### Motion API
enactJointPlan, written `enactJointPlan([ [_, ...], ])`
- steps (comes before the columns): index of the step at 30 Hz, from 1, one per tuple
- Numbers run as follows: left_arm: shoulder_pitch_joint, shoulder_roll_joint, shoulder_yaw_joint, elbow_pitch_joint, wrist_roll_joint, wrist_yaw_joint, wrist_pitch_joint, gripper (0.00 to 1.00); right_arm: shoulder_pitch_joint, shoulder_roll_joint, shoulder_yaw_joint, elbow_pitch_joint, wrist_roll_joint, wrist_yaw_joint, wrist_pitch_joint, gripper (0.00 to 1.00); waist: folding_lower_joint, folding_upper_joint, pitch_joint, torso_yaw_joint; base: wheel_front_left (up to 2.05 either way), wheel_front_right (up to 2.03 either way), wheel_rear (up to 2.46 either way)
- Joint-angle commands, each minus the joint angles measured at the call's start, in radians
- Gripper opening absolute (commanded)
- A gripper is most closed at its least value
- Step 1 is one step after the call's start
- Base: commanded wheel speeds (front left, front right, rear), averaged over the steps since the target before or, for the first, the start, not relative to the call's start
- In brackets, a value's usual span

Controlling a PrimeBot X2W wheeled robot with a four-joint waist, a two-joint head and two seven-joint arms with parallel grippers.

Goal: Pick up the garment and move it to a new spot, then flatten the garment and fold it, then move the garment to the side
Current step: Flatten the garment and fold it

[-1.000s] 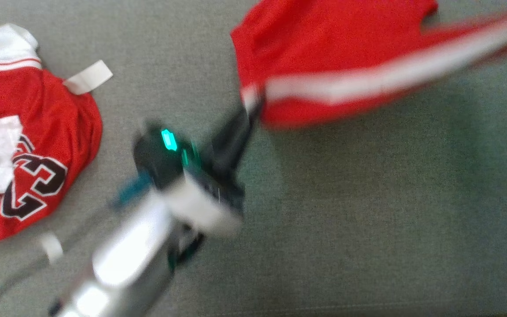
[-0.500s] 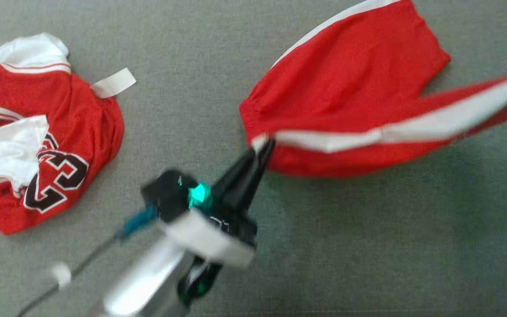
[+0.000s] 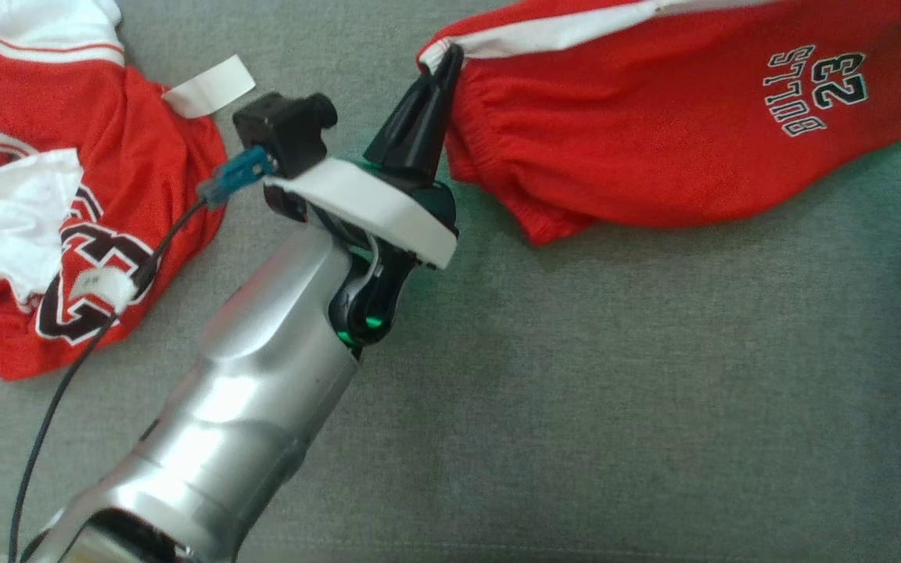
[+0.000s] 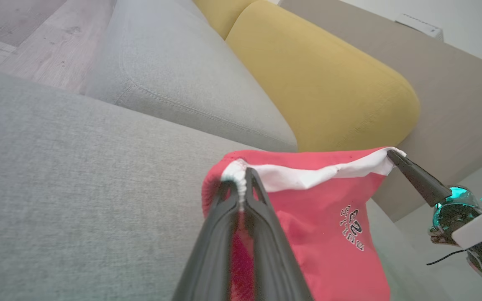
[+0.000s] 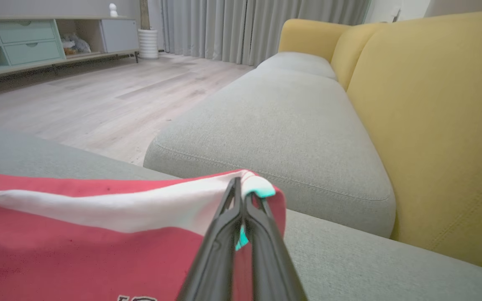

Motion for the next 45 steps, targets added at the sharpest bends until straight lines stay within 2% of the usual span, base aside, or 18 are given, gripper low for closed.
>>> enactJointPlan([
  [1,-0.038,0.009,0.013,-0.010,-0.008,-0.006,-0.007,0.00,-0.020,-0.021,0.019,0.002,0.005,-0.001,-0.012,0.00,-0.0003,0.0000,0.015,0.011,0.00,0.00,0.00],
  [3,-0.061,0.004,-0.009,0.019,-0.031,-0.006,-0.012,0.00,-0.073,-0.012,0.055,0.077,0.014,-0.001,-0.026,0.00,-0.0003,0.0000,0.025,0.018,0.00,0.00,0.00],
  [4,-0.070,0.003,-0.022,0.027,-0.042,-0.006,-0.019,0.25,-0.096,-0.009,0.075,0.112,0.020,-0.001,-0.032,0.16,-0.0003,0.0000,0.030,0.021,0.00,0.00,0.00],
  [5,-0.076,0.002,-0.035,0.034,-0.053,-0.006,-0.026,0.53,-0.118,-0.005,0.092,0.144,0.026,-0.001,-0.040,0.91,-0.0003,0.0000,0.033,0.025,0.00,0.00,0.00],
  [6,-0.080,0.001,-0.050,0.038,-0.062,-0.006,-0.034,0.73,-0.136,-0.001,0.107,0.173,0.034,-0.001,-0.051,1.00,-0.0003,0.0000,0.035,0.028,0.00,0.00,0.00],
  [7,-0.085,0.001,-0.064,0.045,-0.065,-0.006,-0.042,1.00,-0.152,0.001,0.115,0.199,0.040,-0.001,-0.069,1.00,-0.0003,0.0000,0.036,0.032,0.00,0.00,0.00],
  [12,-0.087,0.000,-0.088,0.091,0.009,-0.003,-0.102,1.00,-0.171,-0.006,0.154,0.291,0.064,-0.001,-0.140,1.00,-0.0003,0.0000,0.024,0.047,0.00,0.00,0.00],
  [14,-0.072,0.004,-0.071,0.080,0.082,0.027,-0.110,1.00,-0.157,-0.018,0.170,0.323,0.088,-0.001,-0.146,1.00,-0.0003,0.0000,0.014,0.053,0.00,0.00,0.00],
  [18,0.036,0.017,0.056,-0.081,0.312,0.138,-0.111,1.00,-0.124,-0.039,0.224,0.385,0.155,-0.001,-0.103,1.00,-0.0003,0.0000,0.002,0.069,0.00,0.00,0.00],
  [21,0.166,0.015,0.132,-0.214,0.456,0.201,-0.111,1.00,-0.116,-0.053,0.254,0.435,0.199,-0.001,-0.065,1.00,-0.0003,0.0000,-0.005,0.091,0.00,0.00,0.00],
  [25,0.324,0.007,0.215,-0.371,0.585,0.250,-0.112,1.00,-0.119,-0.070,0.280,0.517,0.238,-0.001,0.004,1.00,-0.0003,0.0000,-0.013,0.130,0.00,0.00,0.00],
  [28,0.409,0.003,0.247,-0.445,0.640,0.257,-0.112,1.00,-0.119,-0.070,0.285,0.575,0.270,-0.001,0.054,1.00,-0.0003,0.0000,-0.023,0.159,0.00,0.00,0.00],
  [29,0.428,0.002,0.256,-0.462,0.651,0.257,-0.112,1.00,-0.115,-0.067,0.290,0.581,0.288,-0.001,0.075,0.62,-0.0003,0.0000,-0.027,0.165,0.00,0.00,0.00],
  [30,0.446,0.001,0.265,-0.477,0.659,0.257,-0.112,1.00,-0.110,-0.064,0.297,0.580,0.307,-0.001,0.091,0.01,-0.0003,0.0000,-0.031,0.170,0.00,0.00,0.00],
  [33,0.472,0.000,0.282,-0.501,0.673,0.255,-0.112,1.00,-0.102,-0.066,0.309,0.568,0.338,-0.001,0.099,0.00,-0.0003,0.0000,-0.041,0.172,0.00,0.00,0.00],
  [36,0.498,-0.001,0.310,-0.522,0.689,0.254,-0.112,1.00,-0.098,-0.070,0.319,0.567,0.353,-0.001,0.059,0.00,-0.0003,0.0000,-0.065,0.154,0.00,0.00,0.00],
  [42,0.538,-0.002,0.362,-0.520,0.714,0.249,-0.112,1.00,-0.058,-0.049,0.320,0.633,0.355,-0.001,-0.040,0.00,-0.0003,0.0000,-0.141,0.072,0.00,0.00,0.00],
  [45,0.549,-0.002,0.377,-0.517,0.733,0.246,-0.112,1.00,-0.031,-0.063,0.310,0.675,0.360,-0.001,-0.073,0.00,-0.0003,0.0000,-0.162,0.040,0.00,0.00,0.00],
])
